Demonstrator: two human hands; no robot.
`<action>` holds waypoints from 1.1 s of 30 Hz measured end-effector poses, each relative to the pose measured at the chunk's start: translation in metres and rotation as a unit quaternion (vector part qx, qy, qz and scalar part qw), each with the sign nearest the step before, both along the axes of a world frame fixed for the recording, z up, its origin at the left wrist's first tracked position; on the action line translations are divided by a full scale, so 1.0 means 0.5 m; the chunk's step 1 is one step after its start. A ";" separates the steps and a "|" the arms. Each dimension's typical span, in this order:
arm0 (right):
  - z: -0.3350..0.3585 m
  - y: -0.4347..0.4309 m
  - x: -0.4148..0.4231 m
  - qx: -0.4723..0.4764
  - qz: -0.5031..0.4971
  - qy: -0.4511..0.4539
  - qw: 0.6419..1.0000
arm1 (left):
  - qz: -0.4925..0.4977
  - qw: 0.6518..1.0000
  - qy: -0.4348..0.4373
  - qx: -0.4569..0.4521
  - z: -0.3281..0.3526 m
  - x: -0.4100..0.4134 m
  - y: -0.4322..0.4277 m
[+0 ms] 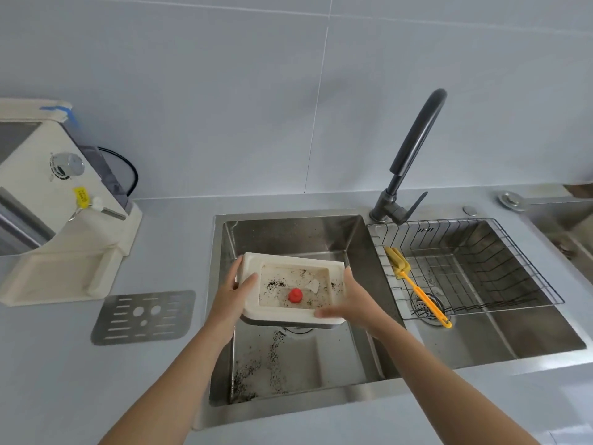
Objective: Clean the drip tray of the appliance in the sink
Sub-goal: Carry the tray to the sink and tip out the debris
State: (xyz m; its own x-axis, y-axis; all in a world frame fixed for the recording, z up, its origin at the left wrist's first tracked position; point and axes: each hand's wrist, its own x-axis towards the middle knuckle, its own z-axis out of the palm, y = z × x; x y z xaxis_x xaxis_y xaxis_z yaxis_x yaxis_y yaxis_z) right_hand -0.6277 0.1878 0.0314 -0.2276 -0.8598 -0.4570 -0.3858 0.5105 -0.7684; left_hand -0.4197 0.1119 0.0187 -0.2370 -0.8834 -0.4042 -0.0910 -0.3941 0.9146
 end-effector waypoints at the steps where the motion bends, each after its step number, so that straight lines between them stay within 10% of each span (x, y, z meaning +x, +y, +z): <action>1: -0.001 -0.002 -0.002 -0.002 -0.002 -0.005 1.000 | 0.003 1.000 0.009 0.008 0.000 -0.002 -0.005; 20: -0.012 -0.040 -0.048 0.010 -0.028 -0.072 0.997 | 0.016 0.999 0.023 0.027 0.032 -0.060 -0.085; 33: -0.002 0.009 -0.214 0.012 -0.137 0.186 0.973 | 0.023 0.999 0.025 -0.015 0.061 -0.082 -0.131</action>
